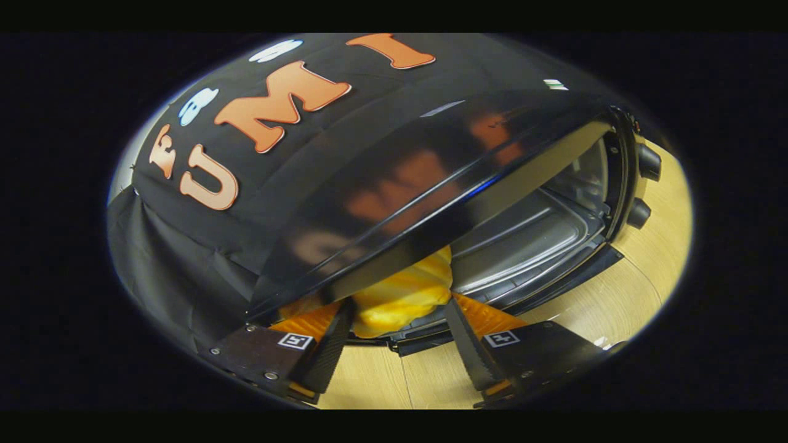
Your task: Open the toaster oven, put the food inside, and close the toaster oven door.
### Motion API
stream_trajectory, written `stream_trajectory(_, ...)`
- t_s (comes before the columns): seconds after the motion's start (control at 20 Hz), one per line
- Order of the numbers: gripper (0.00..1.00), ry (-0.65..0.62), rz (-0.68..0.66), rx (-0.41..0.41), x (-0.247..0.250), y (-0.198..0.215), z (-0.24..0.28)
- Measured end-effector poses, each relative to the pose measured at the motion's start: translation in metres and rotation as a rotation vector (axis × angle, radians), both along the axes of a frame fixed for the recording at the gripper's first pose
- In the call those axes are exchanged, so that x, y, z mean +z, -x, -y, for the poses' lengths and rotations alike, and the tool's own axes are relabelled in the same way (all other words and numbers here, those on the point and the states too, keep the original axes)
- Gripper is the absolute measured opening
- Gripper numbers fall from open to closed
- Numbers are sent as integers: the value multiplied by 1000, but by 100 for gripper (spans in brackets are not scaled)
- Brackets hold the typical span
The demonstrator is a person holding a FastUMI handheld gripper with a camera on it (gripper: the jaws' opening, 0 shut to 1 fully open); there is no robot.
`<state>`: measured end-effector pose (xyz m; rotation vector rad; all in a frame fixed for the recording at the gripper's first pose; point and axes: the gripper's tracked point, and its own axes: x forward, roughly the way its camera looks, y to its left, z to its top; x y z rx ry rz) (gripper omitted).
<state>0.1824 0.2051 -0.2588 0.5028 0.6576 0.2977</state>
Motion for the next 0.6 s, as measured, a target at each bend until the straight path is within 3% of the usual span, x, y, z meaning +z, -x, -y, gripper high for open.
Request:
stream_trajectory(0.2,97,9,13,14,8,15,3)
stream_trajectory(0.6,99,170,71,41,24,67,42)
